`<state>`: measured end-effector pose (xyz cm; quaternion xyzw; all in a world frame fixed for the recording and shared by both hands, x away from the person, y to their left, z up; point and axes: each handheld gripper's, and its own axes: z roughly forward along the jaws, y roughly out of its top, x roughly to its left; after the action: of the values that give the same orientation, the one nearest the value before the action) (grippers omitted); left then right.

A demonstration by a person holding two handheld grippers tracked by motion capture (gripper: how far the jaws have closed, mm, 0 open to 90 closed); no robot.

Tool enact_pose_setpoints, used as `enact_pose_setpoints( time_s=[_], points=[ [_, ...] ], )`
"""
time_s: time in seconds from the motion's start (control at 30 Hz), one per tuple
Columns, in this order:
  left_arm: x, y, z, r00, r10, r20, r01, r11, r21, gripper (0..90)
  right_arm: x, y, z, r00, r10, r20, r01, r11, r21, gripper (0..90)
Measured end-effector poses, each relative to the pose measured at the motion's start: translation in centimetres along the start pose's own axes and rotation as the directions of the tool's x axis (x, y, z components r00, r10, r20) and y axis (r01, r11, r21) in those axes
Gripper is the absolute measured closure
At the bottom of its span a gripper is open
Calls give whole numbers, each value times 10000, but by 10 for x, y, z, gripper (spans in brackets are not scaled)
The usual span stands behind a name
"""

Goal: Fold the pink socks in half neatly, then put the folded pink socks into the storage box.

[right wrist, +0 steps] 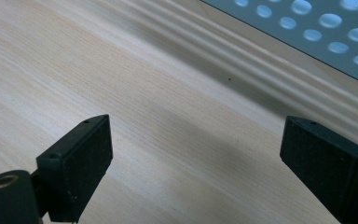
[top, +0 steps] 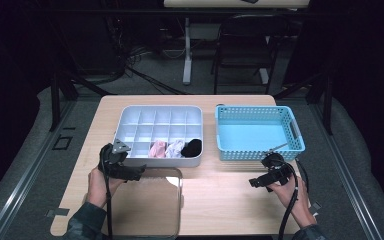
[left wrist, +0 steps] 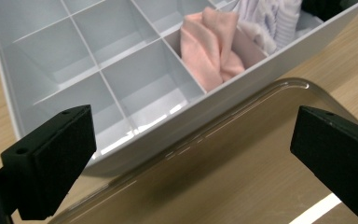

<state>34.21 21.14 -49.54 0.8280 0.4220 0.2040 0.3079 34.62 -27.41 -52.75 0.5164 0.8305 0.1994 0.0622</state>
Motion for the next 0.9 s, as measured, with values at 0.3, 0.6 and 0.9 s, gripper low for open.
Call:
enact_pose_setpoints(
  time_s=[0.3,0.6,0.9],
  points=[
    [9,-18,-7,9980,-633,-88,632,9979,-116,1,0,0,-1,10000,-29,-9,29,10000,66,88],
    [17,-36,-21,9933,-1115,-289,1101,9928,-466,1,0,0,-1,10000,-22,-69,22,10000,-36,88],
    [27,-55,-27,9866,-1603,-318,1585,9859,-533,0,-1,-1,-2,9999,75,-71,-76,9999,-97,91]
  ],
)
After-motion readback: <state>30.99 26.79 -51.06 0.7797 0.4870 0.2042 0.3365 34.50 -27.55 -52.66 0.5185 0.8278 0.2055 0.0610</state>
